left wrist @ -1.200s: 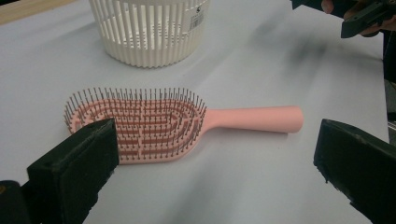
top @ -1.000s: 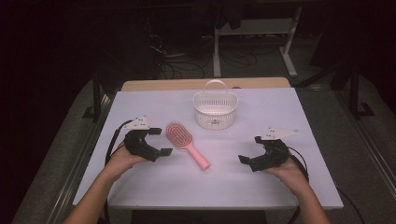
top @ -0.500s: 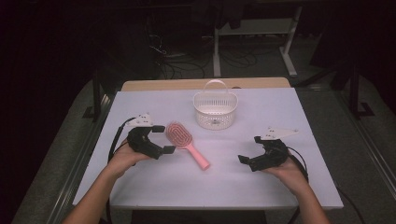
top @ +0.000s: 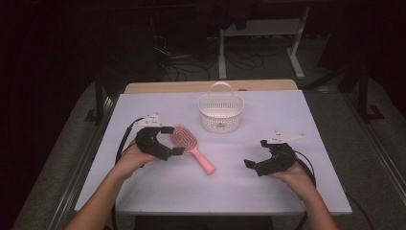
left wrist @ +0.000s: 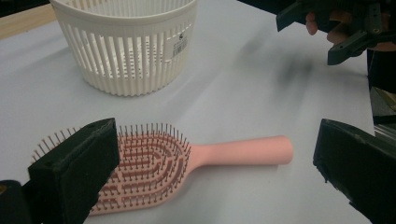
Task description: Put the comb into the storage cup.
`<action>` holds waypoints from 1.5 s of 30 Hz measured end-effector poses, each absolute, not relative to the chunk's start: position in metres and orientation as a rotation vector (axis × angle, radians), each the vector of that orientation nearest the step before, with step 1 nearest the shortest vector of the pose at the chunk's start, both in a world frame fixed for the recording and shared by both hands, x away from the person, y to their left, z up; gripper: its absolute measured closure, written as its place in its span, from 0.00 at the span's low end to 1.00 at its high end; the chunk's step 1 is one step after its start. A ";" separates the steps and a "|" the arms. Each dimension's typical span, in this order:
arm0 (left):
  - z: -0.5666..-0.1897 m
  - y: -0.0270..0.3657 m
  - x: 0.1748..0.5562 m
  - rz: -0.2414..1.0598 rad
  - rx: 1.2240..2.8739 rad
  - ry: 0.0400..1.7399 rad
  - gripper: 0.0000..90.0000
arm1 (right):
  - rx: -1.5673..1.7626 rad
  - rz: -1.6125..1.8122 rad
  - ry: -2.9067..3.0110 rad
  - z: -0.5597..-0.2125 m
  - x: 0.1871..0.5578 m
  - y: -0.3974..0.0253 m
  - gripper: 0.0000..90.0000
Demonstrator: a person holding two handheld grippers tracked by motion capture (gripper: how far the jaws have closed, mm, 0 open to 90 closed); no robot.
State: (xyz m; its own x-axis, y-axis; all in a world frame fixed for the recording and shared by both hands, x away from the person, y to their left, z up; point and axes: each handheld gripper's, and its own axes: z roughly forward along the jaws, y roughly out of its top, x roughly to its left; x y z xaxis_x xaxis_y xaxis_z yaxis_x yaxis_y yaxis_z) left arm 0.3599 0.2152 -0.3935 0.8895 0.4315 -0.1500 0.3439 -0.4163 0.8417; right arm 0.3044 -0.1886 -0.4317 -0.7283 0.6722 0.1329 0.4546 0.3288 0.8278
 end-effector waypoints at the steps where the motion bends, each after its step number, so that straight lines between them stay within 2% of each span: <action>1: -0.394 0.214 0.360 0.109 2.044 0.558 0.00 | 1.022 1.351 2.360 -0.432 0.304 -0.189 0.00; 31: -0.395 0.181 0.369 0.075 2.068 0.506 0.01 | 1.018 1.354 2.357 -0.431 0.304 -0.189 0.00; 45: -0.396 0.165 0.373 0.076 2.075 0.495 0.10 | 1.018 1.355 2.357 -0.431 0.305 -0.189 0.00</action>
